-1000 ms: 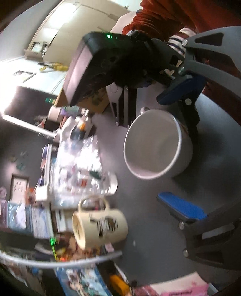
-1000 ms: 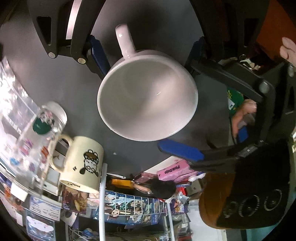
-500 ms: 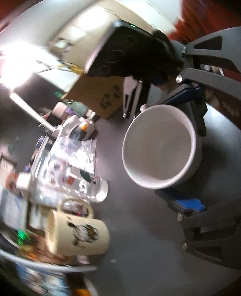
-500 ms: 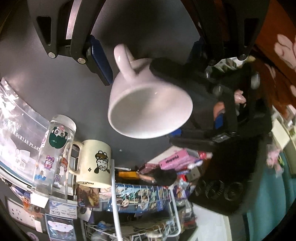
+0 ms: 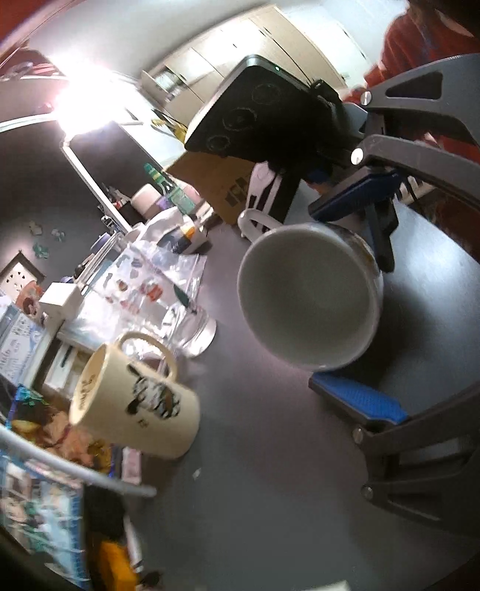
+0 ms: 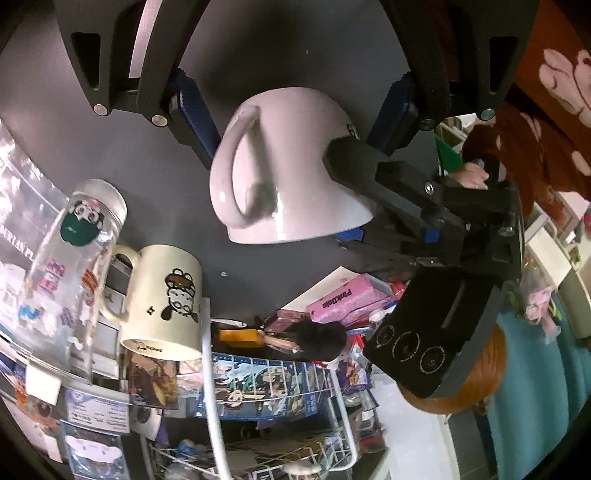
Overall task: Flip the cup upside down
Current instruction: 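Rotate the left gripper to turn the white cup opening-down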
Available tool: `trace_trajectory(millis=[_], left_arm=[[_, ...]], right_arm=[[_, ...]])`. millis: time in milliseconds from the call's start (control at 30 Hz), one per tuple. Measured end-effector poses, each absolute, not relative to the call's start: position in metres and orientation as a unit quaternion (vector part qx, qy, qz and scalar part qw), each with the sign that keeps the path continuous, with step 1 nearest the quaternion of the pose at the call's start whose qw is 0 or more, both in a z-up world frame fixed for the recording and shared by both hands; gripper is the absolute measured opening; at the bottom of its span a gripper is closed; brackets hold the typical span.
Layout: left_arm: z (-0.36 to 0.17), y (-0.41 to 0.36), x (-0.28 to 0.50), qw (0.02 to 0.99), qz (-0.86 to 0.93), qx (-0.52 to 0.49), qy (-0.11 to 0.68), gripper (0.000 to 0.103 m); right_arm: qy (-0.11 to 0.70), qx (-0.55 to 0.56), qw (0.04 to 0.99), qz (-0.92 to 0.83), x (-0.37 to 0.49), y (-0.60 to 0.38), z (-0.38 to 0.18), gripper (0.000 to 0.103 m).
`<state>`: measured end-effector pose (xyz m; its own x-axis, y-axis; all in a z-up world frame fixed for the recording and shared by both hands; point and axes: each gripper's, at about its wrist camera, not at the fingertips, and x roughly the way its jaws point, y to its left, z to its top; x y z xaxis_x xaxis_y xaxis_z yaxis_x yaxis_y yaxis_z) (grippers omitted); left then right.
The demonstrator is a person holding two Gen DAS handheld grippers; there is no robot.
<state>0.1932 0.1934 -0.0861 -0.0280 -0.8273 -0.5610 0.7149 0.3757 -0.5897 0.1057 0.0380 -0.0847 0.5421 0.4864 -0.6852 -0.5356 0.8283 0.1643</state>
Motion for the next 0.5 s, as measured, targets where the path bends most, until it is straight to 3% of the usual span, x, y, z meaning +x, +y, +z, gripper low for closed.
trace_trajectory(millis=[100,233,500], left_arm=[[-0.069,0.206,0.196,0.734,-0.533,-0.022,0.420,0.092],[-0.041,0.208,0.197,0.754,-0.542,0.051,0.368,0.092],[-0.021,0.144,0.175,0.673,-0.626,0.247,0.308,0.092]], right_arm=[[0.380,-0.048,0.875,0.295,0.108,0.044,-0.085,0.075],[0.379,-0.054,0.873,0.303,0.110,0.046,-0.085,0.075],[0.378,-0.065,0.867,0.317,0.111,0.046,-0.086,0.075]])
